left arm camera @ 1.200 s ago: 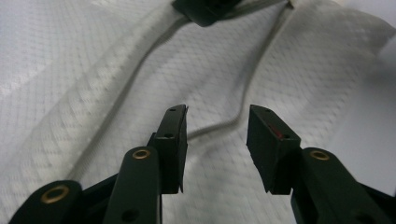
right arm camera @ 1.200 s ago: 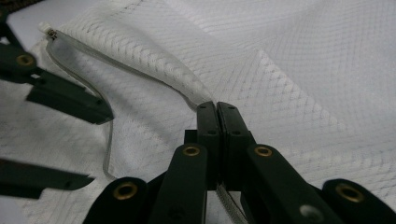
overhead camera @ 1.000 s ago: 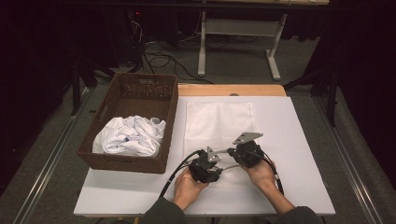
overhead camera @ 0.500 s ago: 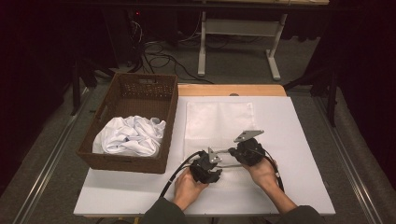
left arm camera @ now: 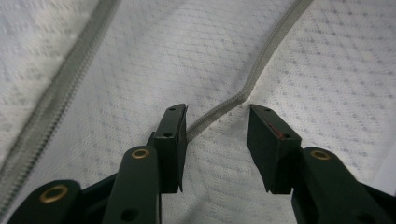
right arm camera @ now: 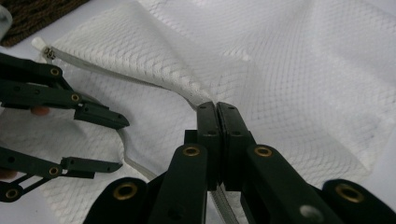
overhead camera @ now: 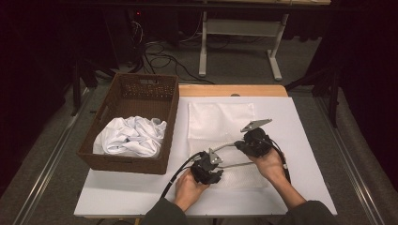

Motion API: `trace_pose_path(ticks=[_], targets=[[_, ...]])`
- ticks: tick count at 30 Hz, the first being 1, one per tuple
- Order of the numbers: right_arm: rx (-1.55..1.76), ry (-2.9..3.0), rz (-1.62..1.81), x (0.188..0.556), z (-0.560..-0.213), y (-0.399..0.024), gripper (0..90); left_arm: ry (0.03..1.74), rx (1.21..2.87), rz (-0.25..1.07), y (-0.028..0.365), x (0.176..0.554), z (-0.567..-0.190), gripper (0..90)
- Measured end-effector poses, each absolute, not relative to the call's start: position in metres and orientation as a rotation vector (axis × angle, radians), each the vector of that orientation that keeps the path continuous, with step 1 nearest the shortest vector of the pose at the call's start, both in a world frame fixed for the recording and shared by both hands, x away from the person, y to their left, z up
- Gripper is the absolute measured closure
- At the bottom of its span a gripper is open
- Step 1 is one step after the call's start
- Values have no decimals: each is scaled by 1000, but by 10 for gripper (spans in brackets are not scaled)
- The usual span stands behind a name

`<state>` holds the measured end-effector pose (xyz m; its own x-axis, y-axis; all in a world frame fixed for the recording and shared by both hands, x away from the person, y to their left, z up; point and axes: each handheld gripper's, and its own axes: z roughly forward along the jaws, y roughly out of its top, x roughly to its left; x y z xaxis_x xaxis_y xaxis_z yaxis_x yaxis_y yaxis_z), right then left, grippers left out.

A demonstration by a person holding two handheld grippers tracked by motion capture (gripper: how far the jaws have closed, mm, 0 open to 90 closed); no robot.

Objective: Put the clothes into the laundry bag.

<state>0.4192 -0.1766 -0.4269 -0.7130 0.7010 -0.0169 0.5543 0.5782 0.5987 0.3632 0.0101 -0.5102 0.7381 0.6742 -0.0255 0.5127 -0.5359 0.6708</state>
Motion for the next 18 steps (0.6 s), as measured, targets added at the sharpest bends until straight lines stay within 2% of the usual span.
trace_pose_path(ticks=[18], targets=[[1021, 2485, 866, 437, -381, -176, 898, 893, 2256, 325, 9, 362, -511, 572]])
